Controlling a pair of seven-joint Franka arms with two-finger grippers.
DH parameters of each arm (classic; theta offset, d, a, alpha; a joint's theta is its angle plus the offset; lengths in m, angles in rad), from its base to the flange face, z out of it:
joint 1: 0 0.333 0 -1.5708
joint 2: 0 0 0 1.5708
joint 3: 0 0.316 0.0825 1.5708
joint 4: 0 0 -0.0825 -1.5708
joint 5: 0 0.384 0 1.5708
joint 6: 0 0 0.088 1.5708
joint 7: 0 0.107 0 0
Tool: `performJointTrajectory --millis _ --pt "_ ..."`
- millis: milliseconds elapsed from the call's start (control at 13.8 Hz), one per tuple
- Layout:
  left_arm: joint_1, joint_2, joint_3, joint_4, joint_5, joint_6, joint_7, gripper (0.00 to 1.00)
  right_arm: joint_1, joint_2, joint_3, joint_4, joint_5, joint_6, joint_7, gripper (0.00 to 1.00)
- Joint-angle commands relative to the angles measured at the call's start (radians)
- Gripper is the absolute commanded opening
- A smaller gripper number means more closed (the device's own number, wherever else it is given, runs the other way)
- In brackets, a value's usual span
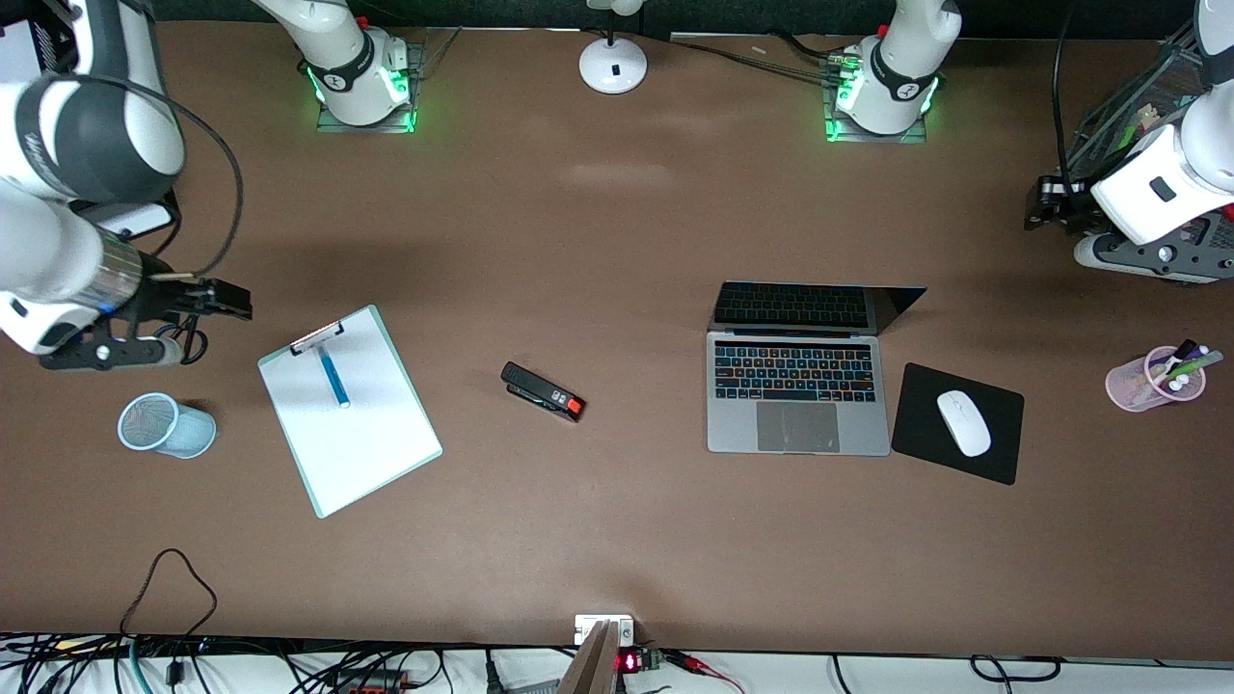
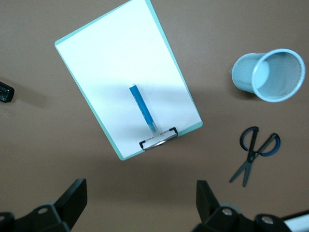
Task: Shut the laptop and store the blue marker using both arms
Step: 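Move the right gripper down to the blue marker on the clipboard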
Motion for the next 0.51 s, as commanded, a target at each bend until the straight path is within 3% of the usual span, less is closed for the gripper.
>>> performJointTrajectory --millis 0,145,434 --pt "-0.004 0.017 -0.003 0.029 0.006 -0.029 0.017 0.16 0.015 -0.005 0.001 -0.091 0.015 0.107 -0.05 1.0" --pt "-0.006 0.021 -0.004 0.03 0.006 -0.027 0.017 0.05 0.02 -0.002 0.001 -0.166 0.015 0.22 -0.102 1.0" --pt "-0.009 0.021 -0.004 0.027 0.006 -0.029 0.016 0.03 0.023 0.061 0.001 -0.213 0.015 0.363 -0.266 1.0"
